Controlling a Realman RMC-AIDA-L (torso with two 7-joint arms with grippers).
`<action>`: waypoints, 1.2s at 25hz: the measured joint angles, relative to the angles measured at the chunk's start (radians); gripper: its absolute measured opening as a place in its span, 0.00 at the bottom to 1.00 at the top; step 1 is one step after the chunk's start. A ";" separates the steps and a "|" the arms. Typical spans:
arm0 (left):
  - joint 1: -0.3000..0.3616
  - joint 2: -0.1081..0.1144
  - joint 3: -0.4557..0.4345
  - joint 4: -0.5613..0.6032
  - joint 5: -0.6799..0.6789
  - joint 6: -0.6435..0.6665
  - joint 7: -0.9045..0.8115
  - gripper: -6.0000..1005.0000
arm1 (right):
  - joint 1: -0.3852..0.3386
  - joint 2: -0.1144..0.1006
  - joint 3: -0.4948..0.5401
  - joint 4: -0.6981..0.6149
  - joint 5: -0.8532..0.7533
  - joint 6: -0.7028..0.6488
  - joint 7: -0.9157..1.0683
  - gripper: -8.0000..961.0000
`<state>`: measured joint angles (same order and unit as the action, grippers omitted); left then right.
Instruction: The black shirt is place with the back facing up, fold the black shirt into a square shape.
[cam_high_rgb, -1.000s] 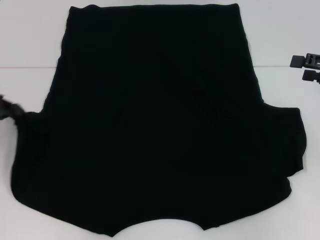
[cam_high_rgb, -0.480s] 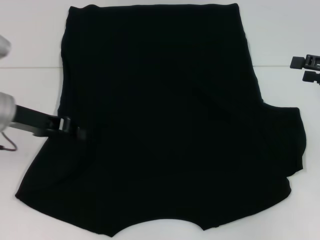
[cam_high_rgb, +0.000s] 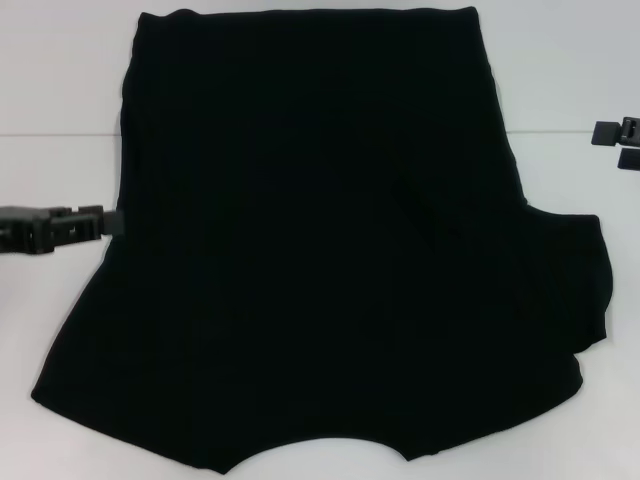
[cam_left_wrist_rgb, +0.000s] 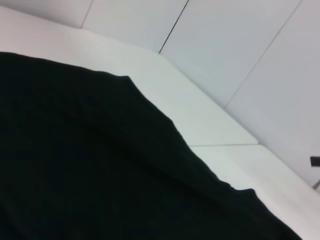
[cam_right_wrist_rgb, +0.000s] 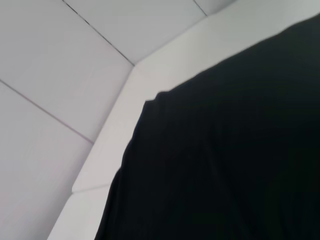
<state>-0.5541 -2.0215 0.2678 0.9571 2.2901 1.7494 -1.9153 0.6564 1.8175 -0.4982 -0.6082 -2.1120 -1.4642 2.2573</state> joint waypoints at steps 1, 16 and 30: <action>0.000 0.000 0.000 0.000 0.000 0.000 0.000 0.36 | -0.002 -0.004 -0.001 -0.001 -0.009 -0.012 0.011 0.98; -0.014 -0.011 0.002 -0.046 -0.031 -0.004 0.019 0.66 | -0.080 -0.040 0.003 -0.051 -0.222 -0.126 0.183 0.89; -0.021 -0.013 -0.001 -0.056 -0.048 -0.018 0.020 0.66 | -0.063 0.023 -0.005 -0.050 -0.348 -0.061 0.207 0.51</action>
<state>-0.5747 -2.0345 0.2671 0.9014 2.2416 1.7315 -1.8949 0.5932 1.8402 -0.5028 -0.6580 -2.4603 -1.5251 2.4647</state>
